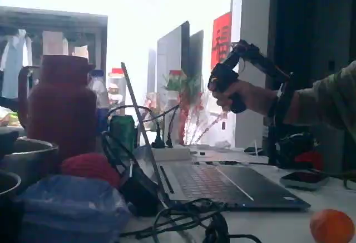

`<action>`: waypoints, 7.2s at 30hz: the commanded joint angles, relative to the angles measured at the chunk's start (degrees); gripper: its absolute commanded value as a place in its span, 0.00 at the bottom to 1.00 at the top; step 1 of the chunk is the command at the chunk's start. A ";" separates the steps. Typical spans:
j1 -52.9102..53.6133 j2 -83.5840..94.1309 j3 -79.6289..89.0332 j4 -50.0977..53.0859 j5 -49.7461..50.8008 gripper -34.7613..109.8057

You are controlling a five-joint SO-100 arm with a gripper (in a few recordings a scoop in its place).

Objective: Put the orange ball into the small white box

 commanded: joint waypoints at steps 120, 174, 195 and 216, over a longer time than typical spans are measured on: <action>11.16 -21.71 25.22 -33.75 -20.30 0.32; -28.83 -29.09 -12.57 -5.89 -19.86 0.32; -28.92 -33.40 -12.57 -5.27 -19.95 0.39; -30.23 -32.43 -13.27 -5.19 -19.95 0.47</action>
